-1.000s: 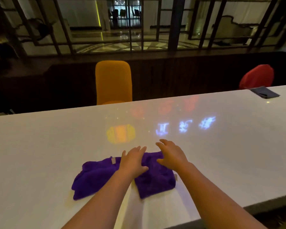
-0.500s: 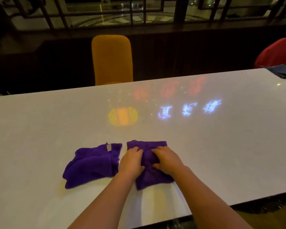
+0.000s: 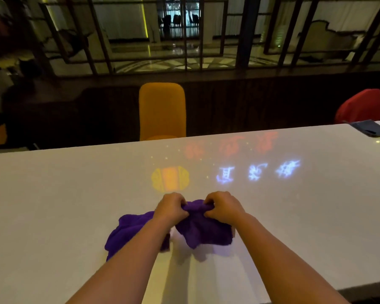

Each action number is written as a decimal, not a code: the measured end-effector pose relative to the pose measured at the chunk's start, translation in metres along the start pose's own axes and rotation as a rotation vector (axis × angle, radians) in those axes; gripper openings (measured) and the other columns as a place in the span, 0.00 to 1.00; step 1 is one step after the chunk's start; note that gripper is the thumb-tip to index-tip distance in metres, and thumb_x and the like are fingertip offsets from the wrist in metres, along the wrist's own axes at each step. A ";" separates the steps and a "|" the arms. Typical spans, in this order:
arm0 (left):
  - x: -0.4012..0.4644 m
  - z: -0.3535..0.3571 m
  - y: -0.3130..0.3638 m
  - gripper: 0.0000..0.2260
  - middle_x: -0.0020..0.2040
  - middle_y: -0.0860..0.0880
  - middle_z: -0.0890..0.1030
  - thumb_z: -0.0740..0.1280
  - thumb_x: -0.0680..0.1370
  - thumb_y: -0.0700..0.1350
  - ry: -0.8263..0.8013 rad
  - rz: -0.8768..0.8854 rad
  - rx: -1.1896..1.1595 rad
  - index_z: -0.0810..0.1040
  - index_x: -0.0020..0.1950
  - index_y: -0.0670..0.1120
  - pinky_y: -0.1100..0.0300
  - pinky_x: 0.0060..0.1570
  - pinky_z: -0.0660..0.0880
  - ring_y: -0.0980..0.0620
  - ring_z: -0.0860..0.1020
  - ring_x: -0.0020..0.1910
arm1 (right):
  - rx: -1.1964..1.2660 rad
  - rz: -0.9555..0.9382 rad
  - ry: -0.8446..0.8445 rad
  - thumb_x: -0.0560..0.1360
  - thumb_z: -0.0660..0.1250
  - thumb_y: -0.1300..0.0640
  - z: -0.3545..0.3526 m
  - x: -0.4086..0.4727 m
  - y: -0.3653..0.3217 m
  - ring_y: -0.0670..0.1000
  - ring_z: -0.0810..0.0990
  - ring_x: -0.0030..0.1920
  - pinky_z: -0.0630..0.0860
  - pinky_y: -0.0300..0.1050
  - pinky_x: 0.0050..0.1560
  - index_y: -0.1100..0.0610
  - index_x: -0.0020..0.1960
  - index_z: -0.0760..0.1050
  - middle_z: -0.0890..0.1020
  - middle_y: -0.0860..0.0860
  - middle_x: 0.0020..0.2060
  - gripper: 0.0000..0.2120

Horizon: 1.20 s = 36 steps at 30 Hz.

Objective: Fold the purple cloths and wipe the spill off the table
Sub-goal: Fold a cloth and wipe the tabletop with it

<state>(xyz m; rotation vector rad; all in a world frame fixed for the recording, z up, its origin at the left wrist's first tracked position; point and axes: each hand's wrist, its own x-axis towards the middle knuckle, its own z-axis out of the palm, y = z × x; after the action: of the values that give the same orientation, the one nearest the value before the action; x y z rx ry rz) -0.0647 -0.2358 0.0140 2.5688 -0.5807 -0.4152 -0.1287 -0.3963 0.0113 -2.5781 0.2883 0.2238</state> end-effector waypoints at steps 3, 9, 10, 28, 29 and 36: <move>0.002 -0.058 0.012 0.09 0.46 0.43 0.81 0.71 0.67 0.40 0.060 0.035 -0.055 0.81 0.46 0.42 0.58 0.38 0.73 0.45 0.79 0.45 | 0.038 -0.059 0.083 0.69 0.71 0.53 -0.043 0.008 -0.035 0.54 0.78 0.49 0.78 0.48 0.50 0.52 0.54 0.77 0.81 0.52 0.52 0.14; -0.017 -0.163 0.026 0.08 0.45 0.47 0.79 0.73 0.69 0.40 0.164 0.111 -0.134 0.78 0.46 0.45 0.63 0.29 0.75 0.49 0.78 0.41 | 0.040 -0.240 0.172 0.69 0.72 0.53 -0.114 0.015 -0.112 0.52 0.78 0.47 0.78 0.44 0.42 0.49 0.50 0.76 0.80 0.51 0.49 0.11; -0.022 -0.177 0.026 0.09 0.45 0.47 0.79 0.73 0.68 0.40 0.182 0.123 -0.140 0.78 0.47 0.45 0.62 0.31 0.77 0.48 0.79 0.42 | 0.036 -0.268 0.182 0.68 0.73 0.53 -0.123 0.015 -0.123 0.52 0.78 0.45 0.76 0.42 0.39 0.48 0.48 0.76 0.80 0.50 0.48 0.10; -0.099 -0.301 -0.143 0.09 0.40 0.56 0.76 0.72 0.70 0.40 0.329 0.083 -0.118 0.76 0.45 0.51 0.69 0.27 0.73 0.57 0.77 0.39 | -0.077 -0.505 0.164 0.69 0.72 0.53 -0.056 0.035 -0.336 0.47 0.76 0.42 0.70 0.36 0.31 0.47 0.47 0.75 0.77 0.45 0.40 0.09; -0.101 -0.309 -0.155 0.09 0.40 0.56 0.75 0.72 0.70 0.40 0.321 0.084 -0.107 0.76 0.46 0.51 0.69 0.26 0.73 0.57 0.77 0.39 | -0.069 -0.498 0.160 0.69 0.72 0.53 -0.048 0.038 -0.347 0.47 0.76 0.41 0.70 0.35 0.31 0.47 0.47 0.74 0.77 0.44 0.40 0.09; -0.095 -0.327 -0.234 0.09 0.42 0.54 0.76 0.71 0.71 0.40 0.208 0.108 -0.021 0.75 0.46 0.50 0.69 0.27 0.71 0.55 0.76 0.38 | -0.015 -0.374 0.152 0.70 0.71 0.54 0.022 0.058 -0.400 0.50 0.78 0.42 0.74 0.37 0.35 0.49 0.49 0.74 0.79 0.49 0.44 0.09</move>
<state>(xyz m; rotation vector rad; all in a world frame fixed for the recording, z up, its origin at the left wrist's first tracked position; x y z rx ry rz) 0.0548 0.1192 0.1890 2.5060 -0.6304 -0.1144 0.0242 -0.0600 0.1761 -2.6085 -0.1445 -0.1068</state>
